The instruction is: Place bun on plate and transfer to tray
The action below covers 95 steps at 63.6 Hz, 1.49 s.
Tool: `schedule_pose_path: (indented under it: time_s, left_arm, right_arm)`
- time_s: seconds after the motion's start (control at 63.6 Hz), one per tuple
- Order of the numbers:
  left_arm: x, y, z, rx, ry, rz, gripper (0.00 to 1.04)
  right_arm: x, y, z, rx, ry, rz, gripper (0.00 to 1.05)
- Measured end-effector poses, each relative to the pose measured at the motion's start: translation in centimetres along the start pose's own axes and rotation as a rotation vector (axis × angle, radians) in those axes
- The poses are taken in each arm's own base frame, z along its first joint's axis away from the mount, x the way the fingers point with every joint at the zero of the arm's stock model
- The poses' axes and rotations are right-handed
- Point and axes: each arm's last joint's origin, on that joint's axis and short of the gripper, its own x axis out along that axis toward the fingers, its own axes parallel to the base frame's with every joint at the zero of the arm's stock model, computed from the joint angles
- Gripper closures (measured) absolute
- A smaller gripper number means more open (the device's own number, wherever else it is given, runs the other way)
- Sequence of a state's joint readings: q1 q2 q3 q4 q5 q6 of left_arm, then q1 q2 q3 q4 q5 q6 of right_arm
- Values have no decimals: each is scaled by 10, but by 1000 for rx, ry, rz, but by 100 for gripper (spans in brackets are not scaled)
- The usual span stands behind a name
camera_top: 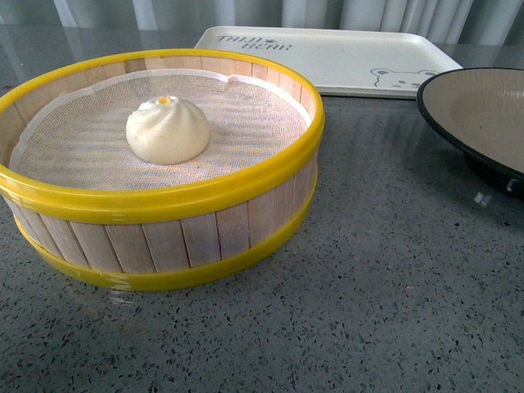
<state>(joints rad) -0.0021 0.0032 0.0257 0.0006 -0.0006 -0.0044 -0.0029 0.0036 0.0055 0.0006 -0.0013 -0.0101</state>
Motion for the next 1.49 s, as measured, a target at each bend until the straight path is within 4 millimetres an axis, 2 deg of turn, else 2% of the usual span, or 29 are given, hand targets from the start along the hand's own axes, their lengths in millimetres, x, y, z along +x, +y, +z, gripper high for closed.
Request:
schedule_pose_path:
  time_s: [1.494]
  left_arm:
    - [0, 0, 0, 0, 0, 0, 7]
  right_arm:
    - [0, 0, 0, 0, 0, 0, 9]
